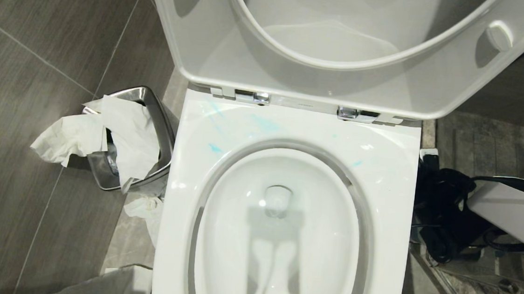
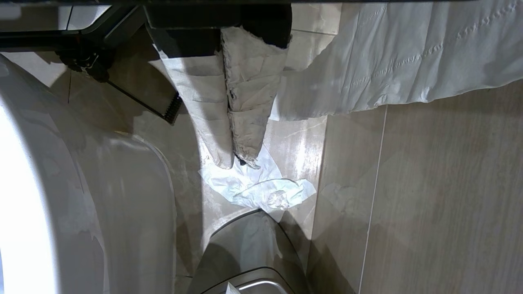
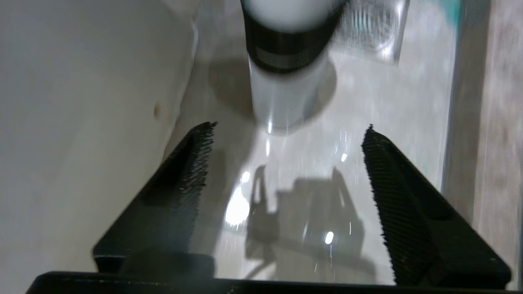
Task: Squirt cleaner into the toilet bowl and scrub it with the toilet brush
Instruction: Pour in the cleaning agent
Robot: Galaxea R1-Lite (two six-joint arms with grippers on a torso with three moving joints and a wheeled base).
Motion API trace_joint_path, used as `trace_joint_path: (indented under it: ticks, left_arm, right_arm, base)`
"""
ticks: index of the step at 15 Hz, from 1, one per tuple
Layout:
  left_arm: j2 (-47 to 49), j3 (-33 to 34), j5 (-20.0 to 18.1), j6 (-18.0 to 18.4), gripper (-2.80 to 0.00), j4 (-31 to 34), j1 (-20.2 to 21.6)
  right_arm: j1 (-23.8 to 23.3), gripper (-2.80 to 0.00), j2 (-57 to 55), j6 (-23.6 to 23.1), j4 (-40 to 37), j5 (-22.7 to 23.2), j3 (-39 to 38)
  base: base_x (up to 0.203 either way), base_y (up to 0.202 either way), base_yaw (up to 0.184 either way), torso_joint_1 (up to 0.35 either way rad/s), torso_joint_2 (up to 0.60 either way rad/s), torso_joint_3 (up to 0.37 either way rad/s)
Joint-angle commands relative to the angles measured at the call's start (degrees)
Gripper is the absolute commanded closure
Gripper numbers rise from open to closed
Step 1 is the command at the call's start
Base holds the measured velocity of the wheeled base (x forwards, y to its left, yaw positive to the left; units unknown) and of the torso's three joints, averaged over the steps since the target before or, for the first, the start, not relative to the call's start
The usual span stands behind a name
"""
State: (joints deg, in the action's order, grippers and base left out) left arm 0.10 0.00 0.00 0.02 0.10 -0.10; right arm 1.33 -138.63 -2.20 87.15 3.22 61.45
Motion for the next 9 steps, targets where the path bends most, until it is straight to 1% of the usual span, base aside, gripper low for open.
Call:
trace_joint_path:
  ticks: [1,9]
  left_arm:
    - [0.1,0.0,0.0,0.1,0.0,0.0,0.0]
    - [0.1,0.0,0.0,0.1,0.0,0.0,0.0]
  right_arm:
    - [0.4,-2.8,-3.4,-1.6,0.5,0.0,6.0]
    - [0.9,-2.8,-10.8,-5.0,0.5,-0.2,19.7]
  base:
    - [0.0,0.0,0.0,0.0,0.0,0.0]
    - [0.0,0.0,0.0,0.0,0.0,0.0]
